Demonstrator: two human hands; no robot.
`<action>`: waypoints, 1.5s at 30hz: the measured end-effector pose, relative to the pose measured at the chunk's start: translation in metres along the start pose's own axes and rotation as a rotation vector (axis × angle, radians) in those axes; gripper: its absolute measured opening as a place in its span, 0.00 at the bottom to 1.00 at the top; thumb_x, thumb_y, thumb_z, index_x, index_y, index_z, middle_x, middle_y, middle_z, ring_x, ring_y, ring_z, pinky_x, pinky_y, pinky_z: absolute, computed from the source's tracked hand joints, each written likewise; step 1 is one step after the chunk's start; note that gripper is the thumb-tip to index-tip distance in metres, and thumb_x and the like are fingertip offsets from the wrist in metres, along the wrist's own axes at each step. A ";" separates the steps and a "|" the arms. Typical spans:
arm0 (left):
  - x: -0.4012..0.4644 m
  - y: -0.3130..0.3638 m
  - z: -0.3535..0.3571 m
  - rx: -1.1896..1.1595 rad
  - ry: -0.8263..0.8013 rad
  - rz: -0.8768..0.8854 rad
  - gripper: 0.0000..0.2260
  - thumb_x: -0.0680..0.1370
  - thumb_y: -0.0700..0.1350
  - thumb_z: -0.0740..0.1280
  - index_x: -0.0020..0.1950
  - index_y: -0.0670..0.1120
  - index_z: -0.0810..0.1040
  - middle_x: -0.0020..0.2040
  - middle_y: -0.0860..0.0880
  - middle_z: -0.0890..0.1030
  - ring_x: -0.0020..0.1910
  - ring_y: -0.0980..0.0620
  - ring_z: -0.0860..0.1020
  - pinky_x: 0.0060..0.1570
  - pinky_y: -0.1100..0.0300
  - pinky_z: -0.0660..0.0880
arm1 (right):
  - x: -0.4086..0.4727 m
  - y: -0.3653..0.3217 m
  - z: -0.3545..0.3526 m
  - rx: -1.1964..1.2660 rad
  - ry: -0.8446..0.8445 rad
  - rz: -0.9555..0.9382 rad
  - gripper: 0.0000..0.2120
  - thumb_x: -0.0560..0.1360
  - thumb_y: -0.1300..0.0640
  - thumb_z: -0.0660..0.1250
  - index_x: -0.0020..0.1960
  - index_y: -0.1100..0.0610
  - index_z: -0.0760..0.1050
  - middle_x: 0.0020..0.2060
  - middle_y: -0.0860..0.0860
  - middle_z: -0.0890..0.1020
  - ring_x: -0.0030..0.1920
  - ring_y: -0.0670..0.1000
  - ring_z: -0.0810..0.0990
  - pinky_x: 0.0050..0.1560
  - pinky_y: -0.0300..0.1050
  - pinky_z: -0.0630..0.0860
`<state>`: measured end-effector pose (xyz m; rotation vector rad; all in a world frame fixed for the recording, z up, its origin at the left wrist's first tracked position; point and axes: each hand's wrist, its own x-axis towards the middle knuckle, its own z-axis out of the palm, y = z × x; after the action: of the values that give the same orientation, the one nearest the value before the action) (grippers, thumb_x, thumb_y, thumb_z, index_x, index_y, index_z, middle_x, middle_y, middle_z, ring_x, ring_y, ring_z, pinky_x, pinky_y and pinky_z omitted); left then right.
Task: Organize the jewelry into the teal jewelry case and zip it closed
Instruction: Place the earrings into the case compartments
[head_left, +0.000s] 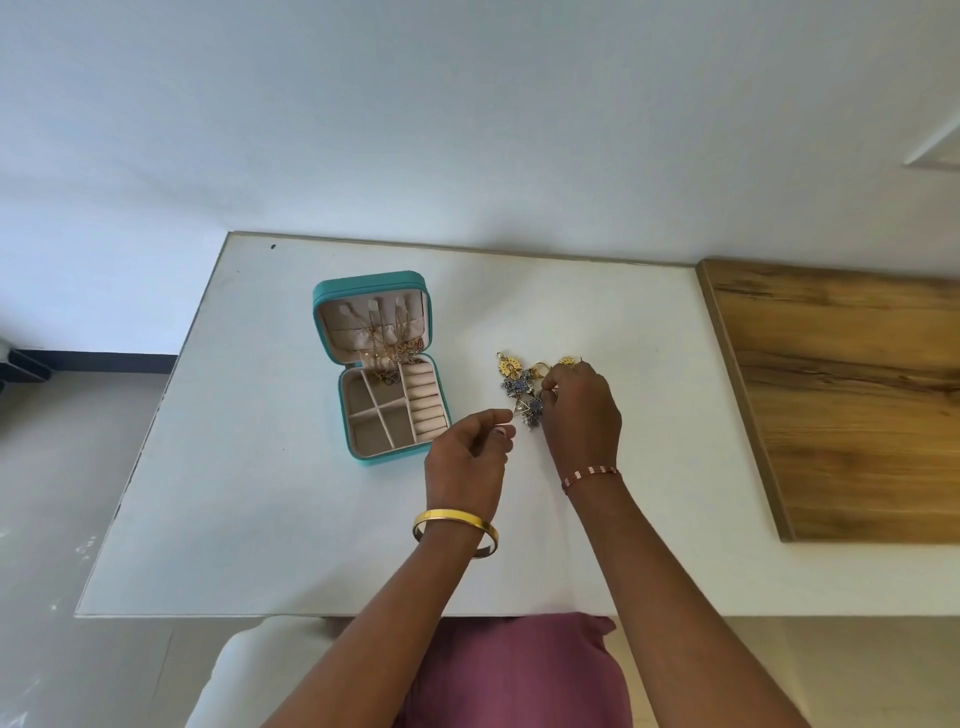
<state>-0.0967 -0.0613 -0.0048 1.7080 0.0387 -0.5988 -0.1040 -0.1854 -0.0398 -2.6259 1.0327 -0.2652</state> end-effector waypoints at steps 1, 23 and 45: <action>-0.001 0.002 0.001 -0.013 -0.009 -0.005 0.12 0.76 0.35 0.61 0.45 0.51 0.78 0.43 0.47 0.81 0.45 0.49 0.80 0.55 0.51 0.77 | -0.001 0.001 0.000 0.015 0.004 0.000 0.08 0.76 0.63 0.59 0.49 0.60 0.76 0.50 0.57 0.77 0.52 0.58 0.74 0.38 0.44 0.66; -0.001 -0.005 -0.003 -0.020 -0.035 -0.082 0.11 0.78 0.37 0.60 0.57 0.43 0.77 0.46 0.46 0.80 0.42 0.51 0.80 0.51 0.56 0.78 | -0.047 -0.010 -0.014 0.632 0.056 0.132 0.06 0.72 0.69 0.66 0.46 0.63 0.79 0.38 0.55 0.82 0.39 0.53 0.81 0.42 0.56 0.81; -0.011 -0.010 -0.029 -0.262 0.095 -0.115 0.06 0.73 0.32 0.66 0.45 0.40 0.80 0.37 0.48 0.81 0.32 0.58 0.80 0.35 0.68 0.78 | -0.099 -0.040 -0.027 0.970 -0.143 0.301 0.06 0.70 0.63 0.71 0.46 0.57 0.80 0.37 0.49 0.83 0.35 0.48 0.82 0.36 0.31 0.77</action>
<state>-0.0989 -0.0294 -0.0063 1.4851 0.2728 -0.5707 -0.1578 -0.0958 -0.0070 -1.5813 0.9106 -0.3787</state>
